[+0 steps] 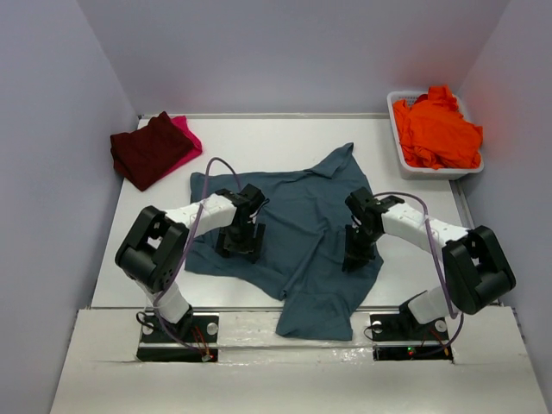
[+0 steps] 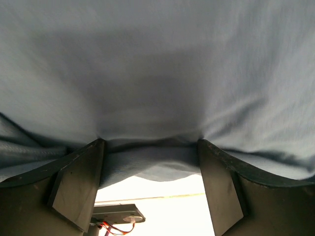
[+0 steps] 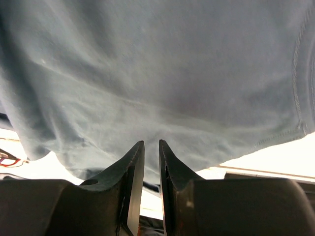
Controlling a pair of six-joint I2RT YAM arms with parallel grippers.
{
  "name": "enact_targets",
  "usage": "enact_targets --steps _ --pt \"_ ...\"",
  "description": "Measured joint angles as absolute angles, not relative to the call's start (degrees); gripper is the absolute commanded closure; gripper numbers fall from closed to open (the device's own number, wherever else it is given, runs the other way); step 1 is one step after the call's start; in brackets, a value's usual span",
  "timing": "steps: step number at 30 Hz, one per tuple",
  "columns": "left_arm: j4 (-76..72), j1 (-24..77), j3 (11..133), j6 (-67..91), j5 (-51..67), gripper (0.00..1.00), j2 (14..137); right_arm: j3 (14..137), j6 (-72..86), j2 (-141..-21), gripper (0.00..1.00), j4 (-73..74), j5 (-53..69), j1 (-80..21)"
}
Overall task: Fold and stack the t-shirts
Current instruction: Flatten the tshirt out
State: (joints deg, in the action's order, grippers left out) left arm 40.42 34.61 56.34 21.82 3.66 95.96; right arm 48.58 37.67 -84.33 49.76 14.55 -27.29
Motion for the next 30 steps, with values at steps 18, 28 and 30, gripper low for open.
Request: enact_targets --steps 18,28,30 --pt "40.0 35.7 52.2 24.5 5.8 0.15 92.3 48.3 36.5 -91.9 0.87 52.3 15.2 -27.3" --pt "40.1 35.7 52.6 24.4 6.2 0.15 92.1 47.4 42.2 -90.9 0.71 56.0 7.5 -27.3" --pt "40.1 35.7 53.2 24.1 6.4 0.15 92.1 46.5 43.5 -88.1 0.67 57.0 5.9 -27.3"
